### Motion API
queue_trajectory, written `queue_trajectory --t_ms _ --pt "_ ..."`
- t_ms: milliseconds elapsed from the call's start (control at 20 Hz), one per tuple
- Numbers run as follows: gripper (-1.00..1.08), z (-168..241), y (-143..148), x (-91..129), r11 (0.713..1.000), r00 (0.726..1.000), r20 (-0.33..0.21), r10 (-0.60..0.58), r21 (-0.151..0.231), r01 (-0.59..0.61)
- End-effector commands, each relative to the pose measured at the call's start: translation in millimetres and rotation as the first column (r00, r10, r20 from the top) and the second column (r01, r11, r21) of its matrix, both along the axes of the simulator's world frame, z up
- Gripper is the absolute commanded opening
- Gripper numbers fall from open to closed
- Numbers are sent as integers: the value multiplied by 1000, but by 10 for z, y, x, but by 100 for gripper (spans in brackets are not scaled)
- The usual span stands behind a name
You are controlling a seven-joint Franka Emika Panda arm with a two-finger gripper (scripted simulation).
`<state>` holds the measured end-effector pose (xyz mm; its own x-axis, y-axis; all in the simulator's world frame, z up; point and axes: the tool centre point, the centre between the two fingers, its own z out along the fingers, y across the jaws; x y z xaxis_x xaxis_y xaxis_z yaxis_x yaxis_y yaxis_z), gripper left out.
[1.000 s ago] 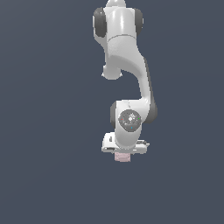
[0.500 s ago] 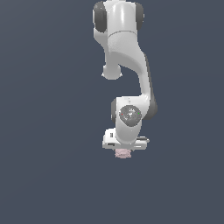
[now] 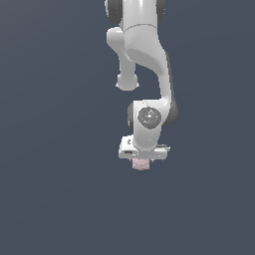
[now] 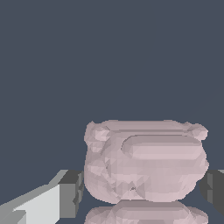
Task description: Pick up the object and move it to a goal position.
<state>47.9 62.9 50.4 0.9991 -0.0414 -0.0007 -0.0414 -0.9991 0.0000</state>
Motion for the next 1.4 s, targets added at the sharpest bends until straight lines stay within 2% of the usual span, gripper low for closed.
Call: queue_trajectory --t_ms 0,950,1350 --pt "-100 29 21 -139 1000 1000 0 0 0 0" --pt "-100 267 207 -1349 1000 1000 0 0 0 0" --pt "-100 345 269 -1716 1000 1000 0 0 0 0"
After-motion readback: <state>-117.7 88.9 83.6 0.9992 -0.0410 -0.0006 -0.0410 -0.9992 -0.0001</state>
